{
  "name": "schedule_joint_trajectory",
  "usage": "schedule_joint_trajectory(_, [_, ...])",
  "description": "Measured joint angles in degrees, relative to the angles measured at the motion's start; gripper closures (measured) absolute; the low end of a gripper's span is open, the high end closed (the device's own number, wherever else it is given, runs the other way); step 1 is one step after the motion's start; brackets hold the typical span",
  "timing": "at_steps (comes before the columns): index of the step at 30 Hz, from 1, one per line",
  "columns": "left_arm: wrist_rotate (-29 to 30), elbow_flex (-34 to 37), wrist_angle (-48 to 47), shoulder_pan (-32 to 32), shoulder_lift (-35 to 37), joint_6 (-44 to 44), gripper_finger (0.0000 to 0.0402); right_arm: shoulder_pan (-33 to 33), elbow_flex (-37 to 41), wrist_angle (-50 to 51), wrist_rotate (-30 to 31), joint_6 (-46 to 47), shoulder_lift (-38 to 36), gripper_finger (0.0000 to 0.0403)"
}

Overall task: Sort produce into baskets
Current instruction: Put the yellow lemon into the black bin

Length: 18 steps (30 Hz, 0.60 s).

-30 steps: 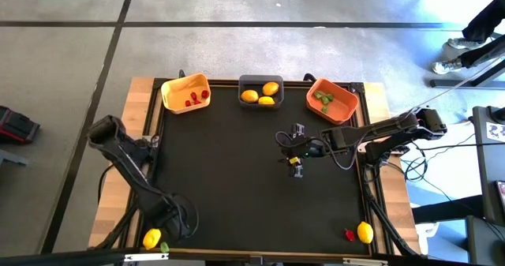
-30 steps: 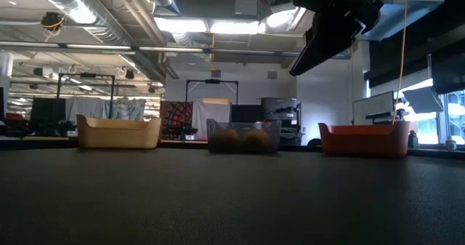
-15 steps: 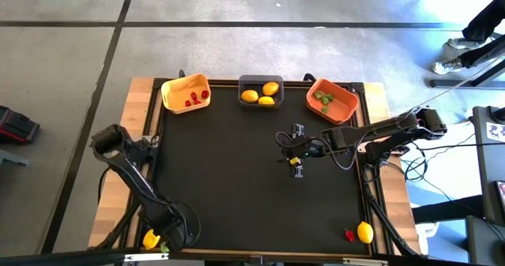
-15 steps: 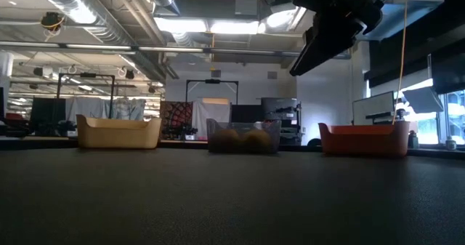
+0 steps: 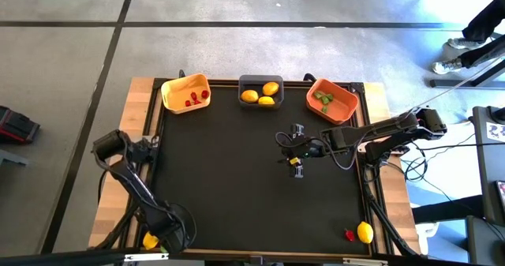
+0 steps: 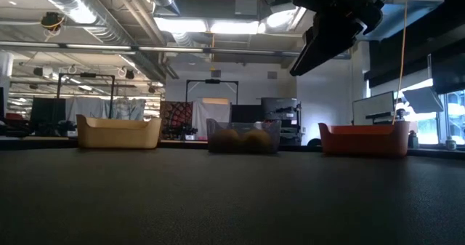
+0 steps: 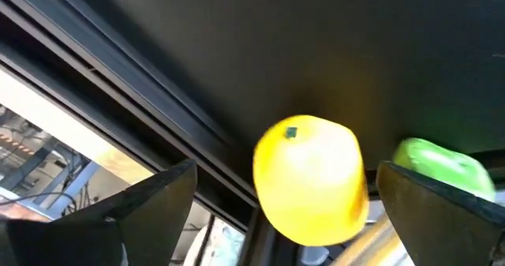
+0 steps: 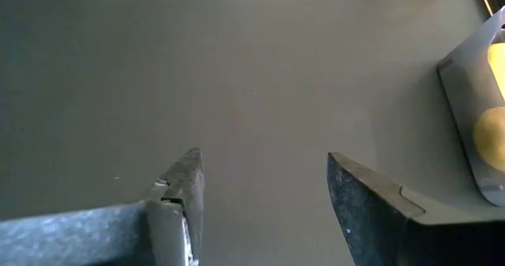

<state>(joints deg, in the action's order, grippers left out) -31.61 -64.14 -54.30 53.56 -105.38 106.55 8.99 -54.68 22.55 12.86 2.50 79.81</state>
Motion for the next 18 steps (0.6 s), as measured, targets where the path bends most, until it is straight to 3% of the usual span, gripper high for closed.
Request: schedule_joint_trajectory(18, [-0.01, 0.97, 3.24, 0.94, -0.02, 0.23, 0.0146, 0.00, 0.00, -0.04, -0.02, -0.04, 0.00, 0.0198])
